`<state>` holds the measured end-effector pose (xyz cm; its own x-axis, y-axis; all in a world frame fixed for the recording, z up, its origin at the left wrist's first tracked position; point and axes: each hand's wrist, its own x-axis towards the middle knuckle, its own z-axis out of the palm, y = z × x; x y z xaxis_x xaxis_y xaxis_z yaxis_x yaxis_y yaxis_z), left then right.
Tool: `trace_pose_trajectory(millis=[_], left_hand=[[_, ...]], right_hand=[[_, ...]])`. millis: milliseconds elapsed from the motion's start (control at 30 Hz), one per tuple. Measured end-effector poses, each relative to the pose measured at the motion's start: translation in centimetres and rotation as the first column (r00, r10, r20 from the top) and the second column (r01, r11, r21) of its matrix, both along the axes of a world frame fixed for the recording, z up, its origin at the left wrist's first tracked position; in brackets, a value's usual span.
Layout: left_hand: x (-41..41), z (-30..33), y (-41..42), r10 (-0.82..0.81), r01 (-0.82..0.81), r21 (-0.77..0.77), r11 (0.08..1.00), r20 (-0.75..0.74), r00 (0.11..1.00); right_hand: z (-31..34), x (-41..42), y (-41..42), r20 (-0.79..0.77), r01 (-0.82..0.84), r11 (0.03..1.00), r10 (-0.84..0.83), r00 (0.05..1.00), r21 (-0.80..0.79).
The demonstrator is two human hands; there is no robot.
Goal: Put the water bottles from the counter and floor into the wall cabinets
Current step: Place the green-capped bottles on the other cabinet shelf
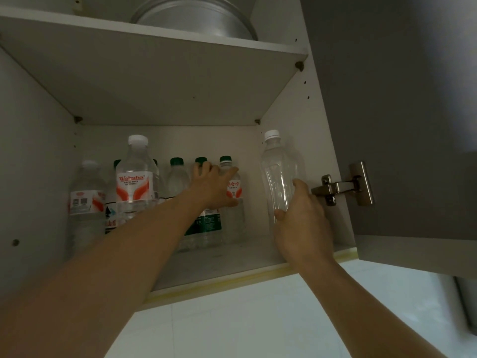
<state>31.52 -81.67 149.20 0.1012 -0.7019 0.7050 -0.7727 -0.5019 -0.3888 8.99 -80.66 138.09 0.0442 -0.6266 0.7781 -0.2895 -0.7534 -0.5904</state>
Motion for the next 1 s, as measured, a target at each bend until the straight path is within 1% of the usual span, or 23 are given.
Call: trace_pose_trajectory(millis=[100,167,267,367,500,567,667,800,867,933,967,1000], left_hand=[[0.2,-0.5,0.2,-0.018,0.018,-0.010,1.000,0.011,1.000],[0.5,-1.0,0.4,-0.050,0.050,-0.026,0.998,0.015,0.999],[0.8,-1.7,0.6,-0.103,0.106,-0.072,0.992,0.044,0.994],[0.8,-2.2,0.9,-0.165,0.169,-0.112,0.979,0.039,0.985],[0.9,-2.6,1.0,-0.133,0.137,-0.097,0.986,0.051,0.990],[0.9,-2.7,1.0,-0.108,0.113,-0.094,0.989,0.057,0.993],[0.8,-2.7,1.1,-0.096,0.099,-0.068,0.993,0.052,0.994],[0.6,-2.7,1.2,-0.117,0.117,-0.049,0.992,0.014,0.993],[0.4,-2.7,1.2,-0.102,0.103,-0.046,0.994,0.021,0.995],[0.1,-2.7,1.2,-0.078,0.080,-0.047,0.996,0.044,0.996],[0.0,-2.7,1.3,-0.070,0.073,-0.048,0.996,0.053,0.996],[0.0,-2.7,1.3,-0.068,0.071,-0.049,0.996,0.056,0.996]], right_hand=[[0.1,-0.2,-0.2,0.004,-0.037,0.999,0.037,0.999,0.009],[0.4,-0.2,-0.3,-0.025,-0.068,0.997,0.069,0.997,0.046],[1.6,0.0,-0.6,-0.138,-0.102,0.988,0.118,0.983,0.116],[3.4,0.5,-1.1,-0.273,-0.093,0.978,0.142,0.952,0.187],[5.6,1.4,-2.2,-0.419,-0.042,0.971,0.141,0.897,0.237],[6.3,2.1,-2.7,-0.506,0.000,0.972,0.121,0.854,0.233],[7.0,3.2,-3.7,-0.626,0.039,0.982,0.089,0.775,0.187],[7.5,4.3,-4.6,-0.724,0.070,0.995,0.000,0.690,0.067],[7.7,5.1,-5.2,-0.718,0.066,0.997,-0.014,0.696,0.044],[8.1,5.8,-5.7,-0.681,0.032,0.997,0.025,0.732,0.072],[8.3,6.0,-5.8,-0.670,0.009,0.997,0.047,0.741,0.079],[8.5,6.2,-5.9,-0.677,-0.012,0.998,0.045,0.734,0.054]])
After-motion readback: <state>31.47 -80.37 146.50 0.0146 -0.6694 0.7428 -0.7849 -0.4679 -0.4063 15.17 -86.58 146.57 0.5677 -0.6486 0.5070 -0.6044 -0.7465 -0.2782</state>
